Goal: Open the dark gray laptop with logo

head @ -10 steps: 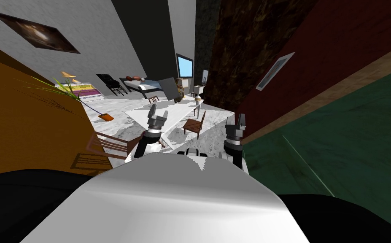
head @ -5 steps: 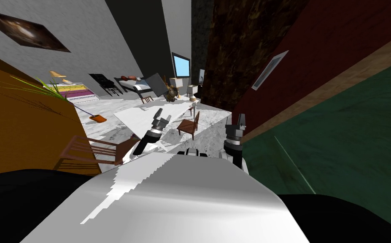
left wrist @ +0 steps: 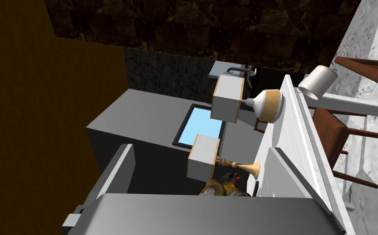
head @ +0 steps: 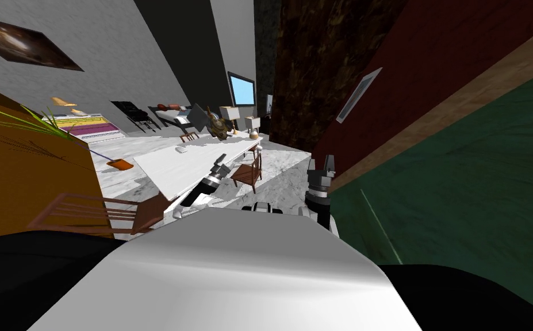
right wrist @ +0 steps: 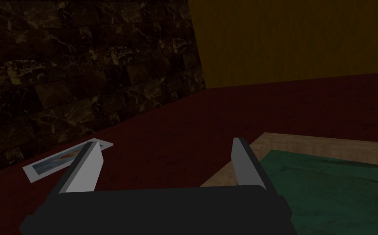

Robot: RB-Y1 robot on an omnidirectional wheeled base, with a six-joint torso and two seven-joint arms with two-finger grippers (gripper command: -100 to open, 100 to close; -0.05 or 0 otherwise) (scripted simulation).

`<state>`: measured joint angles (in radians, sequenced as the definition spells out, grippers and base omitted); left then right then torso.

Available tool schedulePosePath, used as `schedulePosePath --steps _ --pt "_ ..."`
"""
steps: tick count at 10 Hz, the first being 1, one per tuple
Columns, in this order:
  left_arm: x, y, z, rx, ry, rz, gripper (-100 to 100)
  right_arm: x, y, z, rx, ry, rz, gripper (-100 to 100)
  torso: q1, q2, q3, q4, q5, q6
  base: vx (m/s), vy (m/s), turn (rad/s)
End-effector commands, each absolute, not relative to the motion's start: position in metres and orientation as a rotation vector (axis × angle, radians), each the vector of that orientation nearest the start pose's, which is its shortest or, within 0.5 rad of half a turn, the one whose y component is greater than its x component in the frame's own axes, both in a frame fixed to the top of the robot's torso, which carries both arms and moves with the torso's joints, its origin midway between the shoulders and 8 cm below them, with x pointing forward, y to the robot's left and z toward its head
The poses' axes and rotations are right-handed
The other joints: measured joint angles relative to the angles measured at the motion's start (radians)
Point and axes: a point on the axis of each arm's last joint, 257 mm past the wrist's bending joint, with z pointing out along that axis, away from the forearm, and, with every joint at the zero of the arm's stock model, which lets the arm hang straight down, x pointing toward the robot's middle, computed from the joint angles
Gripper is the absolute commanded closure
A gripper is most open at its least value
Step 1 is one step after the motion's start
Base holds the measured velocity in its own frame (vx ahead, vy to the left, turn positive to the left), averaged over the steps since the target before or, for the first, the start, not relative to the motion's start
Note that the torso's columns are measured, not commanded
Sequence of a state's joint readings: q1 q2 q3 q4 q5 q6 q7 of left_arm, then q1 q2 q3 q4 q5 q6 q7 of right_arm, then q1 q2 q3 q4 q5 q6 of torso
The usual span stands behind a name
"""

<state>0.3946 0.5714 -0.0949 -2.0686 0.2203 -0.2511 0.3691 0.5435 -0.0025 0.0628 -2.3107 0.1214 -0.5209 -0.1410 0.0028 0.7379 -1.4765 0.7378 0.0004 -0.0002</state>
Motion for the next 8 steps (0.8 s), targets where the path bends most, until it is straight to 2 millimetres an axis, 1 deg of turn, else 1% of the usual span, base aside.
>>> schedulePosePath --steps 1,2,3,4,5,6,7,8 --pt "0.426 0.269 -0.129 -1.038 1.248 -1.566 -100 0.336 -0.247 0.027 0.633 0.647 1.41 0 0.001 0.002 0.002 0.001 0.001 0.0 0.077 -0.181 -0.003" --pt "0.431 0.281 -0.147 -1.107 1.289 -1.542 -100 0.336 -0.247 0.027 0.633 0.647 1.41 0 0.003 0.003 0.003 0.001 0.001 0.0 0.104 -0.191 -0.009" --pt "0.431 0.282 -0.148 -1.108 1.295 -1.536 -100 0.336 -0.247 0.026 0.633 0.647 1.41 0 -0.001 0.001 0.001 0.001 0.0 0.0 0.102 -0.158 0.004" --pt "0.435 0.296 -0.163 -1.175 1.327 -1.509 -100 0.336 -0.247 0.027 0.633 0.647 1.41 0 -0.001 0.0 0.0 0.0 0.0 0.0 0.132 -0.201 0.001" --pt "0.435 0.297 -0.165 -1.181 1.336 -1.499 -100 0.336 -0.247 0.026 0.633 0.647 1.41 0 -0.005 -0.002 -0.001 0.0 -0.001 0.0 0.122 -0.168 0.009" --pt "0.438 0.313 -0.18 -1.254 1.358 -1.465 -100 0.336 -0.247 0.027 0.633 0.647 1.41 0 -0.003 -0.001 0.0 0.0 -0.001 0.0 0.169 -0.164 0.013" --pt "0.438 0.315 -0.181 -1.256 1.367 -1.456 -100 0.336 -0.247 0.026 0.633 0.647 1.409 0 -0.002 -0.003 -0.001 0.0 0.0 0.0 0.132 -0.143 0.014" --pt "0.441 0.333 -0.195 -1.327 1.378 -1.416 -100 0.336 -0.247 0.027 0.633 0.647 1.41 0 -0.001 0.0 0.0 0.0 0.0 0.0 0.103 -0.148 0.024"
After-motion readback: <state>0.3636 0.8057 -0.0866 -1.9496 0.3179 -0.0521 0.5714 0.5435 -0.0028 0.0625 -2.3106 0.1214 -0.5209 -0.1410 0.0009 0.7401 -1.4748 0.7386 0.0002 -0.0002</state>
